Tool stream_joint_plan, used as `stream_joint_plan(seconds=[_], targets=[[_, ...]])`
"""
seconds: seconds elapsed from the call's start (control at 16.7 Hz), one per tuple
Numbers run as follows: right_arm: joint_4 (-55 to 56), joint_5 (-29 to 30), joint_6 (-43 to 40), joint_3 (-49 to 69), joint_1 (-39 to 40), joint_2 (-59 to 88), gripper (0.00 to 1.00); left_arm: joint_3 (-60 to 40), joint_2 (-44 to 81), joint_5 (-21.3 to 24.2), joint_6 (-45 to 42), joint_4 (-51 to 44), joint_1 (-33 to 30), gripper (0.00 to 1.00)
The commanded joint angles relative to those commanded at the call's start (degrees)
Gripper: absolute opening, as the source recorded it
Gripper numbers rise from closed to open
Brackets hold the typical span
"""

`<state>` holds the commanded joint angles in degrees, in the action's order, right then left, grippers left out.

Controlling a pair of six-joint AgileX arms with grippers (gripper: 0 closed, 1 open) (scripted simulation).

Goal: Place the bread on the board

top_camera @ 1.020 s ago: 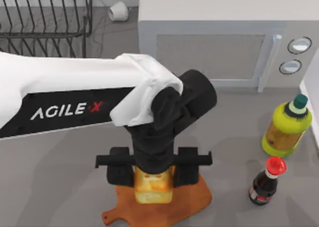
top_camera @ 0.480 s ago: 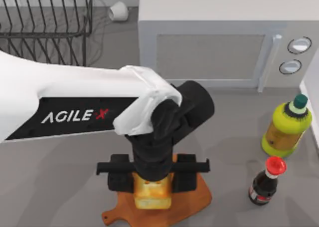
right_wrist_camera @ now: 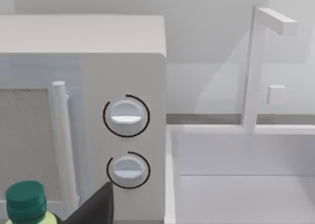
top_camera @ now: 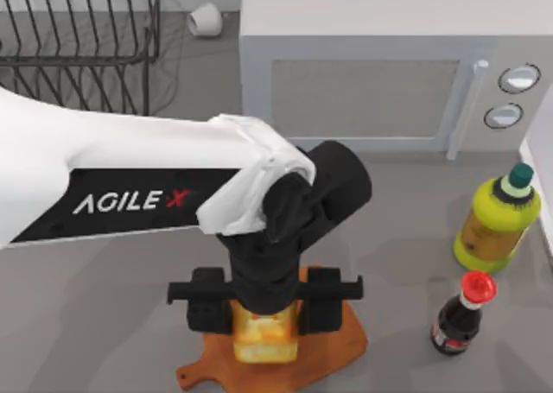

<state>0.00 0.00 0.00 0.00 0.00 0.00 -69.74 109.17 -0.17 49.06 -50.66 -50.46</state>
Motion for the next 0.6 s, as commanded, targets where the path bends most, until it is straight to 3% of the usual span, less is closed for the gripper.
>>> stream_joint_plan(seconds=[0.24, 0.6], targets=[[0.0, 0.0, 0.0, 0.0, 0.0, 0.0, 1.0, 0.0, 0.0, 0.0, 0.0, 0.0, 0.0, 0.98], [0.0, 0.0, 0.0, 0.0, 0.0, 0.0, 1.0, 0.0, 0.0, 0.0, 0.0, 0.0, 0.0, 1.0]])
